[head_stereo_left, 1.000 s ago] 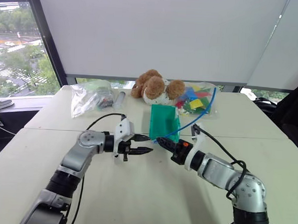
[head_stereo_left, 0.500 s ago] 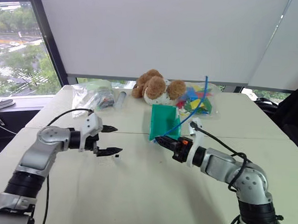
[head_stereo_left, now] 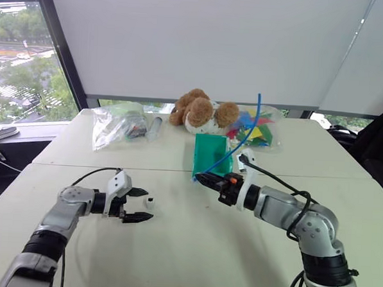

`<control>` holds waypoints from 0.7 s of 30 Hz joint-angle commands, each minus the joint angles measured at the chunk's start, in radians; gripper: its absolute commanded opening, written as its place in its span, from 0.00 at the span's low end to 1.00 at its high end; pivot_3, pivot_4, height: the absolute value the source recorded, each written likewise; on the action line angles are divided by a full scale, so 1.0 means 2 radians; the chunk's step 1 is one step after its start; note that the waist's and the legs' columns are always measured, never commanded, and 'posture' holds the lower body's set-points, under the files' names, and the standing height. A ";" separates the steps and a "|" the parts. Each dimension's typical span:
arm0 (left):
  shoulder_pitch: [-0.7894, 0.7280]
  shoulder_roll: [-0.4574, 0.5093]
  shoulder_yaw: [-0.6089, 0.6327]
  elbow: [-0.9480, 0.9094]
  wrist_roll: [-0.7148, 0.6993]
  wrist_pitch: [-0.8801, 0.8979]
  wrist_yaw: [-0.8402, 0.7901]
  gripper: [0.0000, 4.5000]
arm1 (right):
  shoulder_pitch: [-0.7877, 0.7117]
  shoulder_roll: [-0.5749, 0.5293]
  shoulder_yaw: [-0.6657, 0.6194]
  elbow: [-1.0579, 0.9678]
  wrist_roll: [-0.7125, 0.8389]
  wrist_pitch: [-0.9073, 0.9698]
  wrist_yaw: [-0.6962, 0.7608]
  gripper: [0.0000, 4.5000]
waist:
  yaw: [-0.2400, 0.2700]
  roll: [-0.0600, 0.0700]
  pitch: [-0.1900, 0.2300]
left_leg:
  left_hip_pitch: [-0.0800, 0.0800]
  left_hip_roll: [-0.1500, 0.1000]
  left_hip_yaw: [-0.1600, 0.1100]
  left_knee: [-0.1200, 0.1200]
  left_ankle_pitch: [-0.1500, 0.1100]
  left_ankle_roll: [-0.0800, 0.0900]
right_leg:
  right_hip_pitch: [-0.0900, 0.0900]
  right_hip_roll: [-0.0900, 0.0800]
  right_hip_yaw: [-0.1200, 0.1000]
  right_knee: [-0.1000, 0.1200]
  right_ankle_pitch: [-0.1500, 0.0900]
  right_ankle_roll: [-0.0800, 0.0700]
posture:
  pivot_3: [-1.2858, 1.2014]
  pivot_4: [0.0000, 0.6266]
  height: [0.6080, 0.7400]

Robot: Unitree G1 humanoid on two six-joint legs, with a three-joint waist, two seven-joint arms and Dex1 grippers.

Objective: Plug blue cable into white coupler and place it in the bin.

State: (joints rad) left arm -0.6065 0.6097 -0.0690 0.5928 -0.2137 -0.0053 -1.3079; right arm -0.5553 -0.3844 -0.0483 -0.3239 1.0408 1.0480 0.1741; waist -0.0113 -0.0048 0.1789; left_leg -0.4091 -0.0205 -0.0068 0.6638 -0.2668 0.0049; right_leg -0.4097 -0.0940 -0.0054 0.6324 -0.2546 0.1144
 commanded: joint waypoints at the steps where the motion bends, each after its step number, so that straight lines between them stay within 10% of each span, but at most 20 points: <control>1: -0.025 -0.009 -0.003 0.034 0.011 -0.038 -0.010 0.99 | -0.003 0.000 -0.009 -0.026 0.003 -0.001 0.005 0.00 | 0.000 0.000 0.000 | 0.000 0.000 0.000 0.000 0.000 0.000 | 0.000 0.000 0.000 0.000 0.000 0.000 | 0.52 0.24 1.00; 5: -0.038 -0.017 -0.004 0.068 0.020 -0.063 -0.022 0.81 | 0.001 0.002 -0.012 -0.035 0.006 0.003 -0.001 0.00 | 0.000 0.000 0.000 | 0.000 0.000 0.000 0.000 0.000 0.000 | 0.000 0.000 0.000 0.000 0.000 0.000 | 0.52 0.24 1.00; 12: -0.053 -0.030 -0.010 0.119 0.031 -0.102 -0.037 0.06 | 0.005 0.000 -0.017 -0.043 0.004 0.005 -0.007 0.00 | 0.000 0.000 0.000 | 0.000 0.000 0.000 0.000 0.000 0.000 | 0.000 0.000 0.000 0.000 0.000 0.000 | 0.52 0.24 1.00; 21: -0.055 -0.087 -0.038 0.054 0.020 -0.079 -0.077 0.07 | 0.001 -0.113 0.057 -0.078 -0.095 -0.034 0.112 0.00 | 0.000 0.000 0.000 | -0.001 -0.001 0.000 0.000 0.000 0.000 | 0.000 -0.001 0.000 -0.001 0.000 0.000 | 0.52 0.24 1.00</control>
State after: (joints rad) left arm -0.7066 0.4528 -0.1275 0.7494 -0.1619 -0.1648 -1.4361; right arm -0.5381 -0.5892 0.0523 -0.4322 0.8820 1.0287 0.3267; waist -0.0107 -0.0052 0.1789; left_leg -0.4102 -0.0217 -0.0063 0.6641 -0.2672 0.0057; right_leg -0.4095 -0.0948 -0.0056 0.6314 -0.2546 0.1146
